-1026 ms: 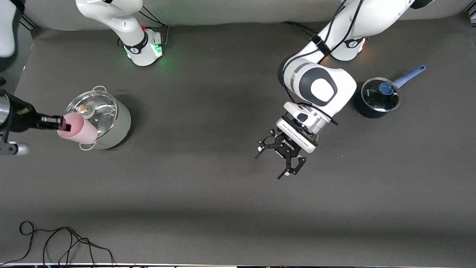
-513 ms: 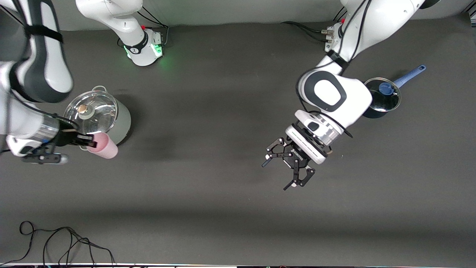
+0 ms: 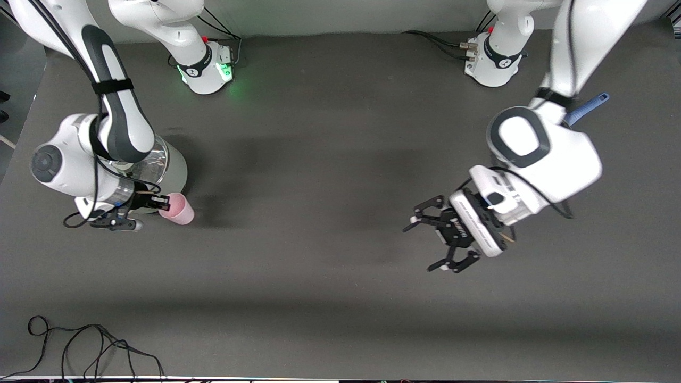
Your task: Transfer pink cup from left to right arm
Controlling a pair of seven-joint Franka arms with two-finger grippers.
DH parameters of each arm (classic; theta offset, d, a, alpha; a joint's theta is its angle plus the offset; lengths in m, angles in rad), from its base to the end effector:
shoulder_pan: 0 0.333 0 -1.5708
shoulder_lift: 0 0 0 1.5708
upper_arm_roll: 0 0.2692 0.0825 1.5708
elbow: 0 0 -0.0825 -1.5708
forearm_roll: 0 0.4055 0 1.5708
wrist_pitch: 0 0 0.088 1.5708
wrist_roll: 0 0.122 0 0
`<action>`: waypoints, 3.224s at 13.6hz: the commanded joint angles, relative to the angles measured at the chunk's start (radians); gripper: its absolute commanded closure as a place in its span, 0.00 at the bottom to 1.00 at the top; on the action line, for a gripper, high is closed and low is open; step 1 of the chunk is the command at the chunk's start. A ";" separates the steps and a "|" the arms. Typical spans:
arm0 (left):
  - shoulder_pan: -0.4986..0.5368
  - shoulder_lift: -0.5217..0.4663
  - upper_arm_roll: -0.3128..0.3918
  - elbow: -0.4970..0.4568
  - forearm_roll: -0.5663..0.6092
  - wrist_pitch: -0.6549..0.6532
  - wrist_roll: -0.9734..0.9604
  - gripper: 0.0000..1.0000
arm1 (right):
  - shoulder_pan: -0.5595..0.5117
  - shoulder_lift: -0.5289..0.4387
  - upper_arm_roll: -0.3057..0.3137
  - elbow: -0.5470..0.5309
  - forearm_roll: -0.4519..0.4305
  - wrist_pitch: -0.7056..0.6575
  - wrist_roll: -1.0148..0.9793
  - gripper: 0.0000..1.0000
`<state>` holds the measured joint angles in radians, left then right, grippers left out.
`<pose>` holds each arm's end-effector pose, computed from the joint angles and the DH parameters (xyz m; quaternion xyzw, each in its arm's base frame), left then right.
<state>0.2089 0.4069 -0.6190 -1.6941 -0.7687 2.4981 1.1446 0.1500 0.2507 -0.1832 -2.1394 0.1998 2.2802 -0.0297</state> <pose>0.6568 -0.2444 0.3836 0.8074 -0.4016 0.3188 0.2918 0.5588 -0.0142 0.2050 -0.9951 0.0690 0.0496 0.0511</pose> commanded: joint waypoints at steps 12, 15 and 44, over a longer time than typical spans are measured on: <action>0.182 -0.256 0.041 0.013 0.779 -0.723 -0.965 0.00 | 0.011 0.145 0.004 0.052 0.105 0.084 -0.058 0.50; 0.184 -0.276 0.042 0.025 0.830 -0.795 -1.219 0.00 | 0.014 0.082 0.004 0.055 0.105 0.024 -0.046 0.00; -0.179 -0.355 0.522 0.057 0.784 -0.855 -1.189 0.00 | 0.049 -0.154 -0.019 0.702 -0.181 -0.863 0.143 0.00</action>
<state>0.1576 0.0960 -0.2308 -1.6086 0.0320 1.6289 -0.0662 0.1919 0.1168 -0.1965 -1.4246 0.0400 1.4203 0.1138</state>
